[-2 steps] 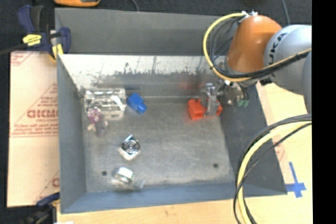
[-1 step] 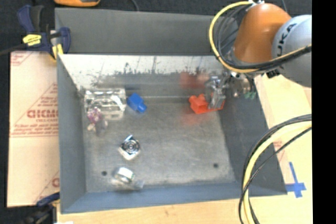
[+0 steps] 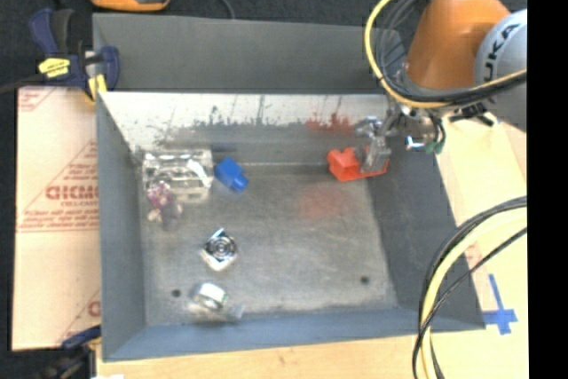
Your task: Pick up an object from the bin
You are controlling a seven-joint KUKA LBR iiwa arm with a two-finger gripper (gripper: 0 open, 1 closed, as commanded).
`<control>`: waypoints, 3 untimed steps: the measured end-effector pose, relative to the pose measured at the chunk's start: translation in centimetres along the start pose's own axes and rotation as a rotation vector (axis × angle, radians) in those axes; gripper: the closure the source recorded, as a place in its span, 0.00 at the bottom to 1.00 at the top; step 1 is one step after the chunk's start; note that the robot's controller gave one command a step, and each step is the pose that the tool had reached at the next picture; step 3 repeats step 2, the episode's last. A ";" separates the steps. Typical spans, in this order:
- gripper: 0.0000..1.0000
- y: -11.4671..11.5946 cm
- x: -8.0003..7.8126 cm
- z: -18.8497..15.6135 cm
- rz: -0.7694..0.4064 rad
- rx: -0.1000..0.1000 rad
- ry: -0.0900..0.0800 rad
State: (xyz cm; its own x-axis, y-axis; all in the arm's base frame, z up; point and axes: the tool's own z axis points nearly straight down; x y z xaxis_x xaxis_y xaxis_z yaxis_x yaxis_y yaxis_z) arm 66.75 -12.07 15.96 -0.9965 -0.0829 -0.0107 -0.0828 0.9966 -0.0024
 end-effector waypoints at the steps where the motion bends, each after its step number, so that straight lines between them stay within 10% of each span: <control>1: 1.00 -0.1 -0.2 -1.3 0.002 -0.001 0.002; 3: 1.00 -0.2 -0.4 -2.6 0.004 -0.001 0.001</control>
Offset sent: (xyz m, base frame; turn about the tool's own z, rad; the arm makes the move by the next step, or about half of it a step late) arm 0.0000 0.0000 0.0105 0.0000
